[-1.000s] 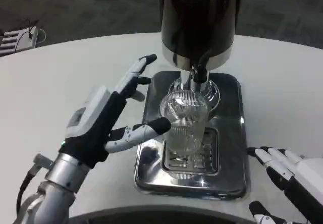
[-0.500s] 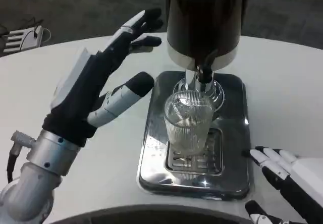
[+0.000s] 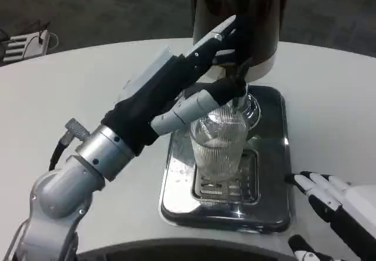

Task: Grasp the cup under the faucet to collect the drink, then remove the cup.

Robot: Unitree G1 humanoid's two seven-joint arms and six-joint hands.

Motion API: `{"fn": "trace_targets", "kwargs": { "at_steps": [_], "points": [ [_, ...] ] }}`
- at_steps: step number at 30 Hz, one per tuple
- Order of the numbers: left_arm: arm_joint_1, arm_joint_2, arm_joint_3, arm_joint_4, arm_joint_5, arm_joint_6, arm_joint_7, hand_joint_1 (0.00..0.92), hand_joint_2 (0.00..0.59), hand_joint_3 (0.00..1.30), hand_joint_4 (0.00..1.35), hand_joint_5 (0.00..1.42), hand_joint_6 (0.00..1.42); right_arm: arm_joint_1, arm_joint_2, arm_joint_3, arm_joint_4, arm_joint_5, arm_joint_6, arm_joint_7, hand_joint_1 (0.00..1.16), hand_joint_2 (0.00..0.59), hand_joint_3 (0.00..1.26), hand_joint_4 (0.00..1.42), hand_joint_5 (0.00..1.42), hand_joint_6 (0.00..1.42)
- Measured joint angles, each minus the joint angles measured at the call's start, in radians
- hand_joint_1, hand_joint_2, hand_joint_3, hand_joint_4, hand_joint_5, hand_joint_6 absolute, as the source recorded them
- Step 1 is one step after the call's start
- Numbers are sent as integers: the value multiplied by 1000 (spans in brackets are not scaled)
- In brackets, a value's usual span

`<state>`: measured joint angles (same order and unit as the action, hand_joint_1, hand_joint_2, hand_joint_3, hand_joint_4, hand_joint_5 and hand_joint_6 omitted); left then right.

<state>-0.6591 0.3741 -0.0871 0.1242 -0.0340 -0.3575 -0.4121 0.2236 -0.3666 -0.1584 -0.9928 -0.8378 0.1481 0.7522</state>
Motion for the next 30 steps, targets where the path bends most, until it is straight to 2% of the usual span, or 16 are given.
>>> {"fn": "trace_targets", "kwargs": {
  "at_steps": [8, 15, 17, 21, 24, 26, 27, 28, 30],
  "points": [
    [-74, -3, -36, 55, 11, 36, -97, 0, 86, 12, 0, 123, 66, 17, 0, -16, -11, 18, 1, -2, 302, 525, 43, 0, 0, 34],
    [-122, 35, -75, 61, 91, 19, -133, 0, 87, 10, 0, 108, 43, 30, 0, -27, -21, 46, 10, -6, 302, 525, 44, 0, 0, 6],
    [-132, 60, -94, 60, 140, -17, -133, 0, 88, 2, 0, 95, 33, 33, 0, -32, -23, 62, 21, -7, 302, 525, 44, 0, 0, 5],
    [-135, 74, -105, 60, 177, -47, -132, 0, 88, 0, 0, 90, 27, 34, 1, -36, -25, 89, 39, -9, 302, 525, 44, 0, 0, 4],
    [-142, 94, -119, 58, 211, -72, -131, 0, 88, 0, 0, 85, 25, 35, 6, -51, -28, 130, 72, -15, 301, 523, 43, 0, 0, 3],
    [-142, 99, -122, 57, 226, -83, -127, 0, 88, 0, 0, 83, 25, 36, 13, -61, -28, 162, 93, -20, 309, 493, 22, 0, 0, 11],
    [-143, 102, -124, 56, 239, -91, -121, 0, 86, 0, 0, 82, 24, 36, 25, -72, -28, 200, 116, -27, 342, 448, 4, 0, 0, 44],
    [-143, 106, -125, 54, 241, -93, -121, 0, 85, 0, 0, 81, 24, 37, 36, -79, -27, 231, 132, -34, 386, 428, 1, 0, 0, 52],
    [-143, 114, -127, 54, 243, -100, -120, 0, 85, 0, 0, 79, 24, 37, 51, -98, -20, 286, 148, -48, 429, 409, 0, 0, 0, 58]
  ]
}}
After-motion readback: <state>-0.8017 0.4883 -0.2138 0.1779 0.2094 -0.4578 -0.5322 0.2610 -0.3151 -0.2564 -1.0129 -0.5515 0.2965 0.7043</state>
